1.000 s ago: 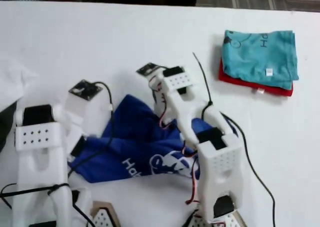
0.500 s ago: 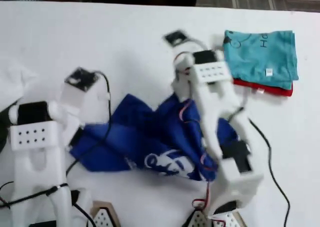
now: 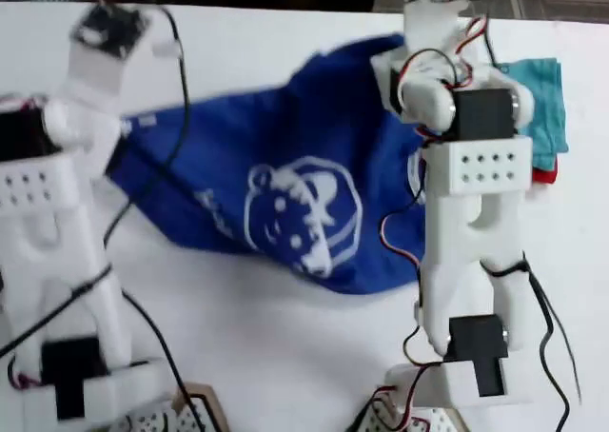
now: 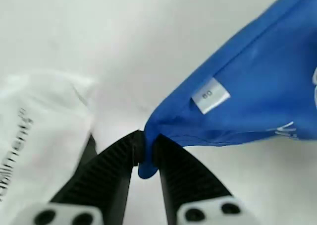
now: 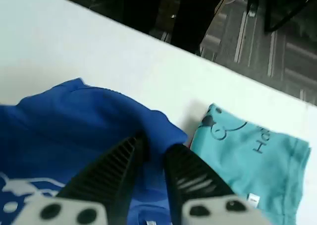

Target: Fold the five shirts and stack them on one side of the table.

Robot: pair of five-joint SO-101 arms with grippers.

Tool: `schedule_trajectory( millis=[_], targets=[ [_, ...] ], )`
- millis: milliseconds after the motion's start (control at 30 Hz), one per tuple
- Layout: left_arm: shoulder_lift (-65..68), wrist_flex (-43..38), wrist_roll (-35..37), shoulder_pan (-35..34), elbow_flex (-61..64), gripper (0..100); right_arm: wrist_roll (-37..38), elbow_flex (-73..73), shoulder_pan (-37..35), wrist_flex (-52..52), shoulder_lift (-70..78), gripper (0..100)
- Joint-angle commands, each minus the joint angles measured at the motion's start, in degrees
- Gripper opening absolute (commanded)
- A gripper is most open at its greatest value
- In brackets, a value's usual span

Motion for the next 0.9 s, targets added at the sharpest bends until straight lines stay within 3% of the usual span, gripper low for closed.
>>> schedule_trajectory(
  millis=[0, 200, 500, 867],
  targets=[
    [0.09, 1.23, 0.97, 1.32, -7.6, 2, -0.44, -8.35, 0.22, 6.64, -3.82, 1.9],
    [-5.98, 1.23, 0.88, 1.85, 1.01, 2, -0.18, -15.38, 0.48, 14.81, -3.91, 1.9],
    [-17.85, 0.7, 0.79, 1.58, 1.27, 2, -0.44, -28.57, 0.66, 15.25, -3.91, 1.9],
    [-31.03, -7.21, 0.88, 1.49, 1.27, 2, -0.18, -46.15, 0.66, 15.78, -3.91, 1.9]
  ],
)
